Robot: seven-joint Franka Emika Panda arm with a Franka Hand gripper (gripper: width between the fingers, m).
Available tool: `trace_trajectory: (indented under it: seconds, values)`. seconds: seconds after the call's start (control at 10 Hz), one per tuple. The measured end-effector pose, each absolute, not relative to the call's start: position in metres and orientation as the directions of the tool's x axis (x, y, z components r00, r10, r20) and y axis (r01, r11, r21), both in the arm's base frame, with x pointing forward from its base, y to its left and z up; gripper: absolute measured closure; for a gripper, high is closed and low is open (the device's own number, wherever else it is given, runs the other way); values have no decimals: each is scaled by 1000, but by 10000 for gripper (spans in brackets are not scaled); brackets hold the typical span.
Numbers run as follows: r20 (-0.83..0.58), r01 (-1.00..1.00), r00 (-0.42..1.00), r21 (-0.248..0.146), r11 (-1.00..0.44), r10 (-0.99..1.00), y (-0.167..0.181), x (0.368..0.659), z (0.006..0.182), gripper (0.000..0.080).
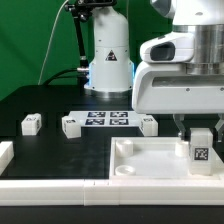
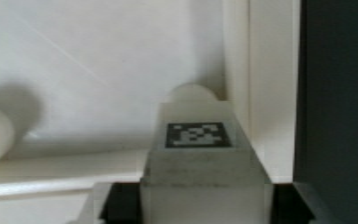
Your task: Assemble one leg
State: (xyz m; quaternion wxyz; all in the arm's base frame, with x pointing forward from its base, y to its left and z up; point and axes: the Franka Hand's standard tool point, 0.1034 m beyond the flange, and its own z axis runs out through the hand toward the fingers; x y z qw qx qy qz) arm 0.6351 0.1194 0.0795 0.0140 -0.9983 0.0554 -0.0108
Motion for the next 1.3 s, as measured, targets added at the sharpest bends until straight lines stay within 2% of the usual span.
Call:
trace_trajectory:
  seconds: [0.3,0.5,0.6,0.9,1.0,1.2,1.3]
  values:
    - [8,-375,927,-39,-926,-376,120,635,79,509]
    - [-13,-598,801,-51,-800,-598,119,635,78,508]
    - [-16,-648,761,-50,-760,-648,119,635,78,508]
    - [-32,-864,503,-43,-501,-864,122,635,78,508]
    - [-36,-926,376,-43,-374,-926,122,635,78,508]
    - [-47,-982,189,-40,-187,-981,122,635,78,508]
    - [-54,-989,145,-39,-143,-988,121,636,78,508]
